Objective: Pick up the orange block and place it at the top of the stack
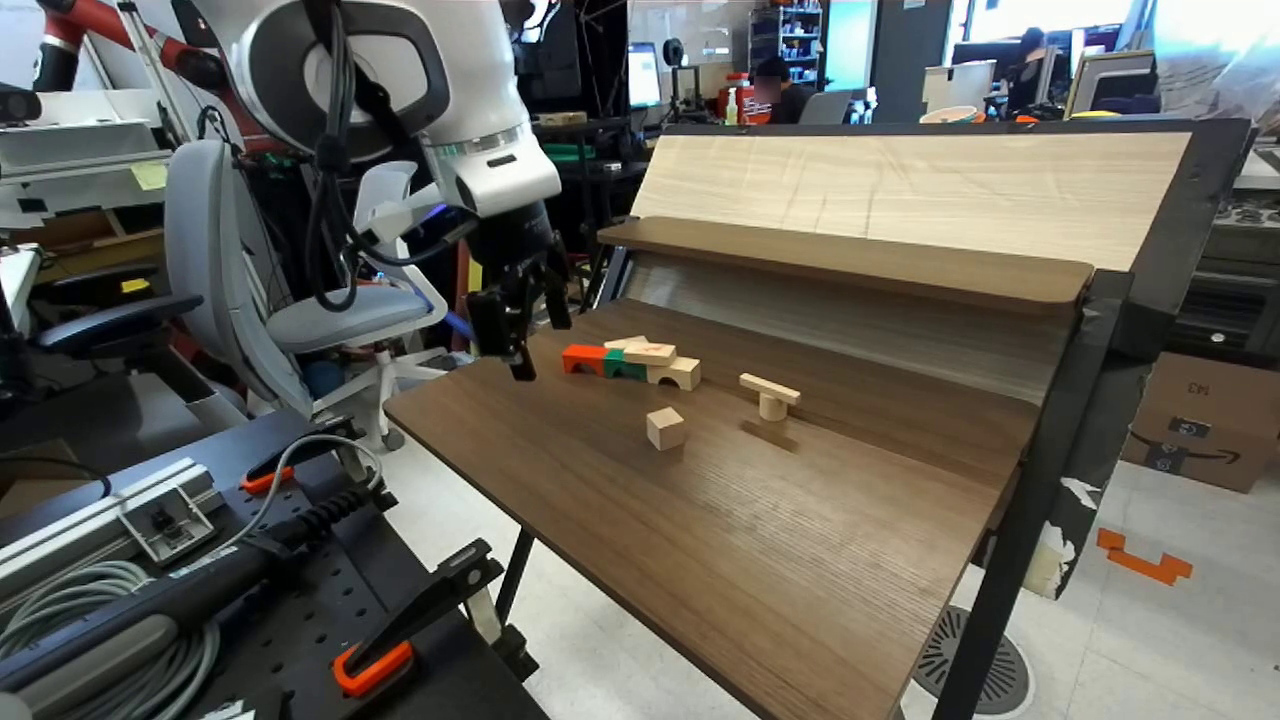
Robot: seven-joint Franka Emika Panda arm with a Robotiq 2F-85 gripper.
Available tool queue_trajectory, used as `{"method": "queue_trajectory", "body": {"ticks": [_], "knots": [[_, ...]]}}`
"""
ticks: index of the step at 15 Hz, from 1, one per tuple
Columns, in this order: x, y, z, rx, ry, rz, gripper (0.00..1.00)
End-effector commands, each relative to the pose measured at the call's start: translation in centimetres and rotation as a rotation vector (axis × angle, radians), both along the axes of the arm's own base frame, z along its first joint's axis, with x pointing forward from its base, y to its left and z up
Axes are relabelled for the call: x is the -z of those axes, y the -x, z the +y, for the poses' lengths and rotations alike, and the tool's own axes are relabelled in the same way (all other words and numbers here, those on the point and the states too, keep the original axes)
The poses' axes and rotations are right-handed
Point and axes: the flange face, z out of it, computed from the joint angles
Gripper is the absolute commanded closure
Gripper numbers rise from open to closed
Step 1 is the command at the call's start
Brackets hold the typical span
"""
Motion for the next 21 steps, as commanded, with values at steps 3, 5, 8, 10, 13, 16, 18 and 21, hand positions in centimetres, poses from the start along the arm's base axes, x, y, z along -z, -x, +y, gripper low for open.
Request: {"method": "queue_trajectory", "body": {"ticks": [3,5,8,10,13,16,18,21], "knots": [[0.1,-4.3,4.1,0.11,-0.072,0.001,0.0],[0.3,-5.6,4.7,0.14,-0.082,-0.003,0.0],[1.1,-7.3,5.0,0.173,-0.086,0.004,0.0],[1.9,-8.1,5.2,0.187,-0.086,0.012,0.0],[3.2,-9.1,5.5,0.193,-0.085,0.019,0.0],[4.2,-9.9,5.9,0.188,-0.086,0.033,0.0],[4.6,-10.4,6.2,0.182,-0.087,0.04,0.0],[5.0,-11.1,6.8,0.178,-0.091,0.042,0.0]]}}
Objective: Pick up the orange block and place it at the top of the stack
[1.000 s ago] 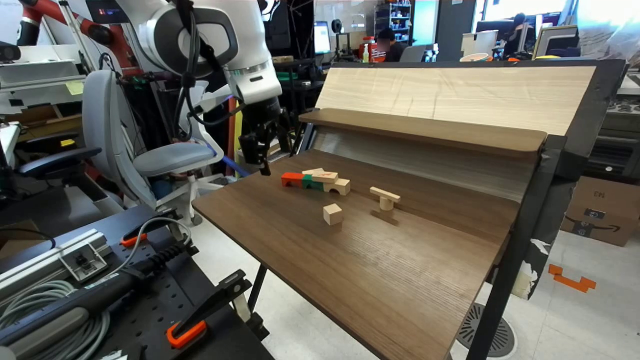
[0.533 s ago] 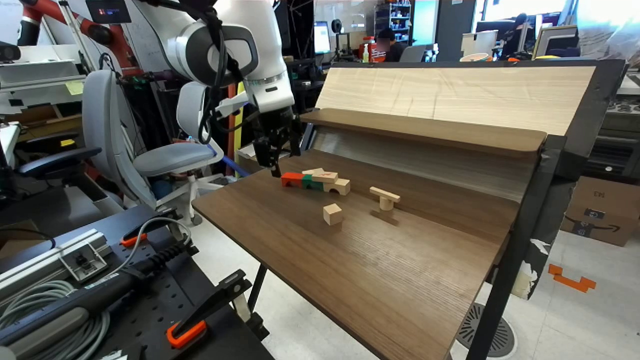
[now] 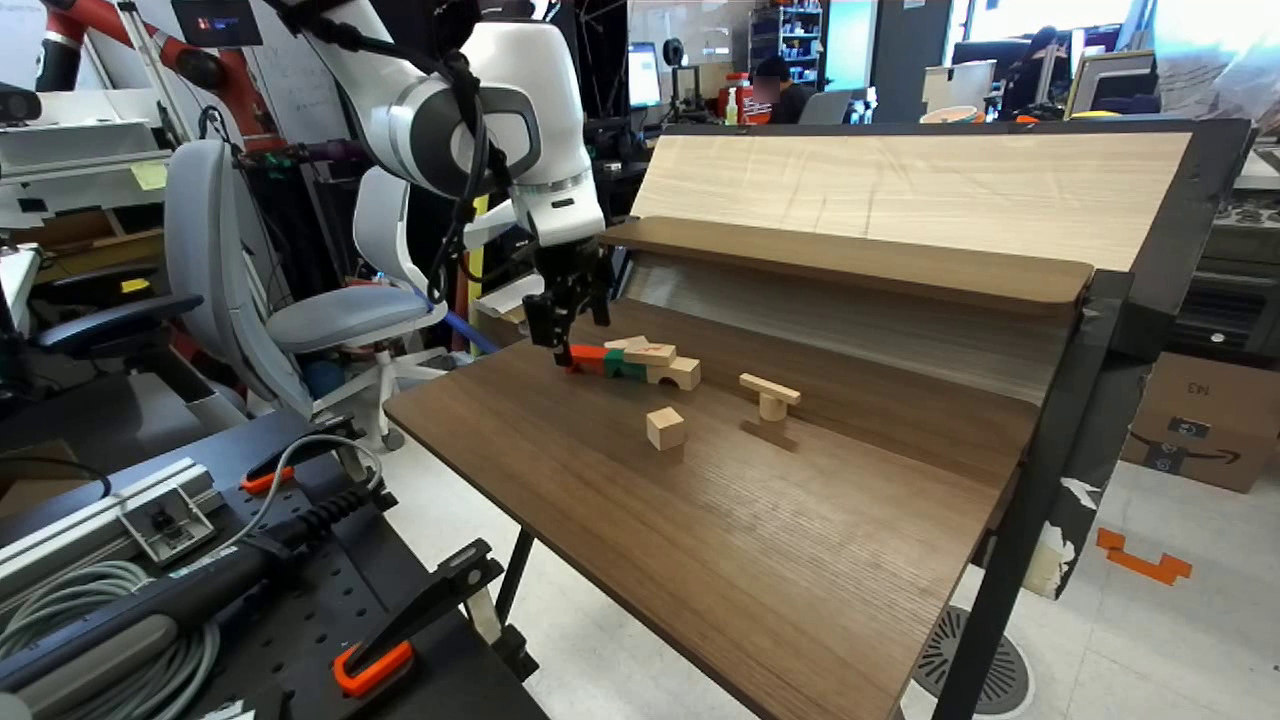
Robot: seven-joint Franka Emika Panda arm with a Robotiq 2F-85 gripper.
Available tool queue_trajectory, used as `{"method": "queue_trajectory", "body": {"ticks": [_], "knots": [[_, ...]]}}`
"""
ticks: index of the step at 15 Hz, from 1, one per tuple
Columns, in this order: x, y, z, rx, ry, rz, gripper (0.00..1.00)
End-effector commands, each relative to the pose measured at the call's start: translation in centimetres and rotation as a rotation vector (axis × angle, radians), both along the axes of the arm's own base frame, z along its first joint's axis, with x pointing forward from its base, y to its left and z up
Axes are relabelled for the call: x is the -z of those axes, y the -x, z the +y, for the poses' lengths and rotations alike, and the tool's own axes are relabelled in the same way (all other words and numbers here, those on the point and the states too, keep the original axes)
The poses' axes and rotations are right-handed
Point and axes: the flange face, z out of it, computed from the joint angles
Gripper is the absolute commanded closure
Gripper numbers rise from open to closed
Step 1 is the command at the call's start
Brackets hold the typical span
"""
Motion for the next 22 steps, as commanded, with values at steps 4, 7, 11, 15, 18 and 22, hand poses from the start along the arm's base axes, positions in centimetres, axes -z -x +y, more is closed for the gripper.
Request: {"method": "queue_trajectory", "body": {"ticks": [4,7,11,15,18,22], "knots": [[0.7,-2.3,1.9,-0.004,-0.018,0.022,0.0],[1.1,-2.9,2.3,-0.009,-0.018,0.015,0.0],[1.9,-3.3,2.8,-0.018,-0.014,0.015,0.42],[2.9,-3.2,3.1,-0.026,-0.011,0.022,0.73],[2.8,-3.3,3.4,-0.033,-0.013,0.018,0.9],[1.8,-3.2,3.7,-0.043,-0.02,0.012,0.9]]}}
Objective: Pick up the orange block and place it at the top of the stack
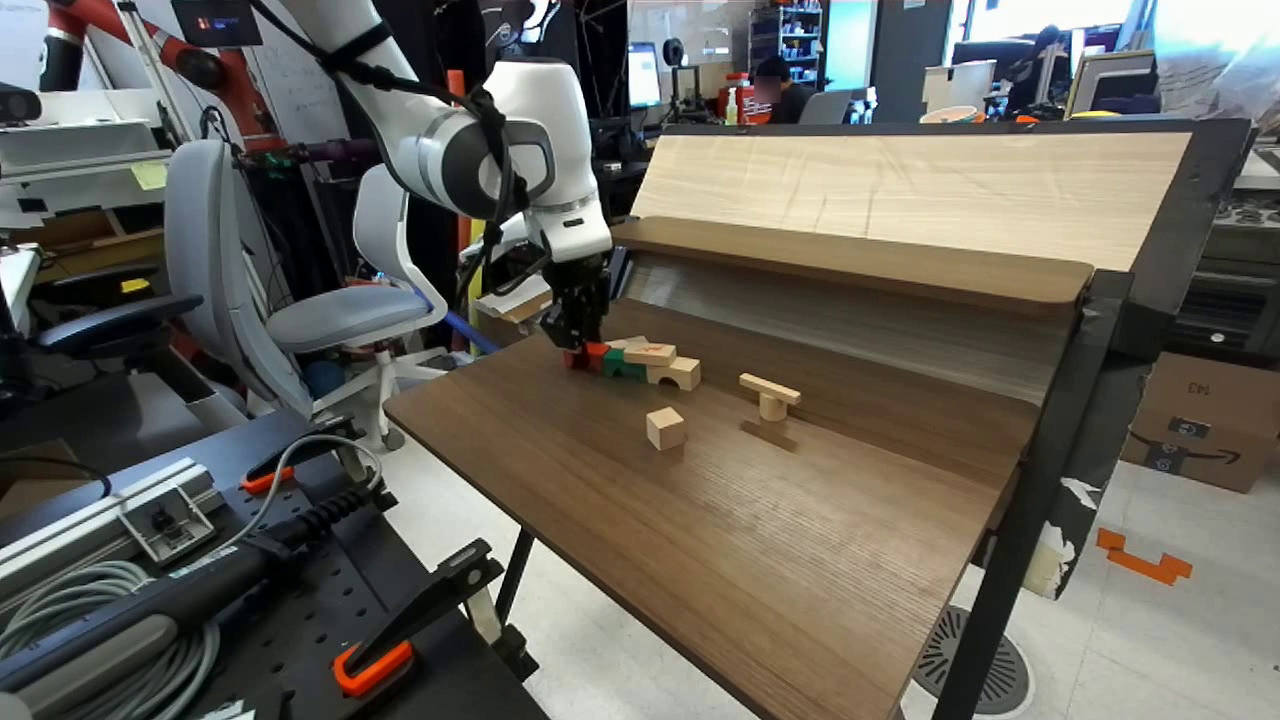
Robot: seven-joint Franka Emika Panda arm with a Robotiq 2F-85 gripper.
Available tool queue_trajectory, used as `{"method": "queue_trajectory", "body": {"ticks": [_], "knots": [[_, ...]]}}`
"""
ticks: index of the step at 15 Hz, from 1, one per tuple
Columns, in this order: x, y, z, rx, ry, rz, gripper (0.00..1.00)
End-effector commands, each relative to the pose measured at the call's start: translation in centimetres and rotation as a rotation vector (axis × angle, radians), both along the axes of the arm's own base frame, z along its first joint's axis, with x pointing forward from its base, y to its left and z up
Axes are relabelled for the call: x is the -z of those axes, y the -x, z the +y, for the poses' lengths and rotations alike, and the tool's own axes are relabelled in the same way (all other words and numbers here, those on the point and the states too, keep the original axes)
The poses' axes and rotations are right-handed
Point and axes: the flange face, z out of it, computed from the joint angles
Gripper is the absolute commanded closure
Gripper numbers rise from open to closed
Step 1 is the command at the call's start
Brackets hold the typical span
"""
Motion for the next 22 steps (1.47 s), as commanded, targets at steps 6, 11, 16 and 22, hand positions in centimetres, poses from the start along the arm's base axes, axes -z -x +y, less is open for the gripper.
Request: {"method": "queue_trajectory", "body": {"ticks": [6,11,16,22], "knots": [[-3.7,-1.6,1.1,-0.005,-0.035,-0.029,0.9],[-6.2,-2.6,0.1,0.006,-0.043,-0.07,0.9],[-7.6,-3.3,-2.1,0.017,-0.041,-0.093,0.9],[-7.6,-3.3,-5.0,-0.008,-0.029,-0.101,0.9]]}}
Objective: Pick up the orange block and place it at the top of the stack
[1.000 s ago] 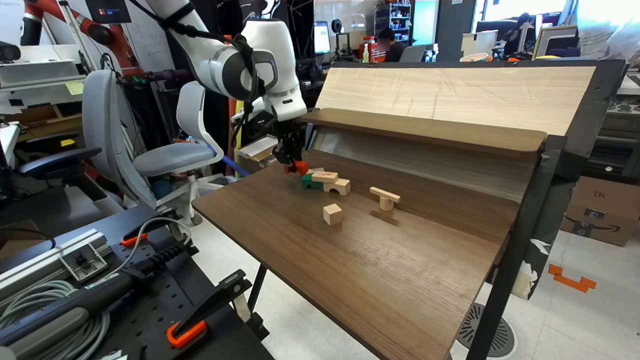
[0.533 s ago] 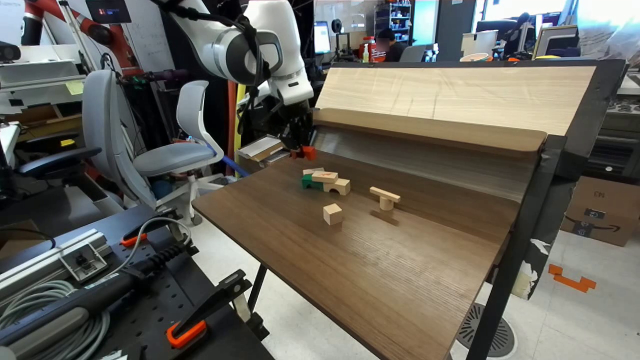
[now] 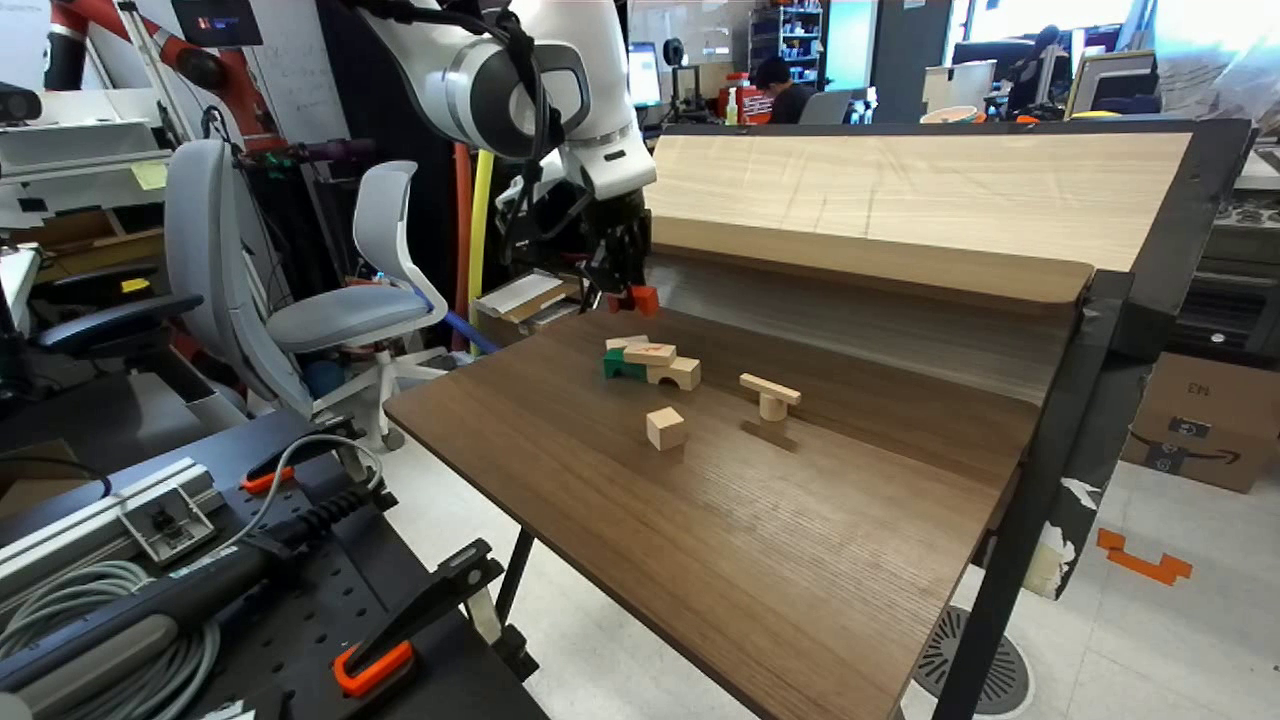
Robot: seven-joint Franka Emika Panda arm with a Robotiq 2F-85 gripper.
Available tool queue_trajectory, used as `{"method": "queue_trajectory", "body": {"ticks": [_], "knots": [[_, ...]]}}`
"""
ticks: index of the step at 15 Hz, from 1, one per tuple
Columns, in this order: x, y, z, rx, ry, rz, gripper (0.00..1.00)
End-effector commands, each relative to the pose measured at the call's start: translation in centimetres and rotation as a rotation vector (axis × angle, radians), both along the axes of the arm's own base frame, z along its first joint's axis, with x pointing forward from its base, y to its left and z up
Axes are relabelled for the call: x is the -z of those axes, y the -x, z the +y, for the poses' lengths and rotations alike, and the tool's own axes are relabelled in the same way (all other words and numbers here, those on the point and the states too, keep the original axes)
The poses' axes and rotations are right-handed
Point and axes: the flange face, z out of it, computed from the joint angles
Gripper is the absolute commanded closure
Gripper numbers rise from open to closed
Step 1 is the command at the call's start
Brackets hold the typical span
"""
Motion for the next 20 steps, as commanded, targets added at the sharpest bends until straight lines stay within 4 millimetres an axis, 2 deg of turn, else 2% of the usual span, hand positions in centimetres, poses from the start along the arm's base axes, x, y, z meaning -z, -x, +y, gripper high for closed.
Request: {"method": "queue_trajectory", "body": {"ticks": [1,10,20], "knots": [[-0.9,0.5,-1.5,-0.037,-0.007,0.023,0.9],[0.2,1.9,-4.3,-0.097,0.014,0.046,0.9],[0.2,2.5,-5.1,-0.133,-0.006,0.062,0.9]]}}
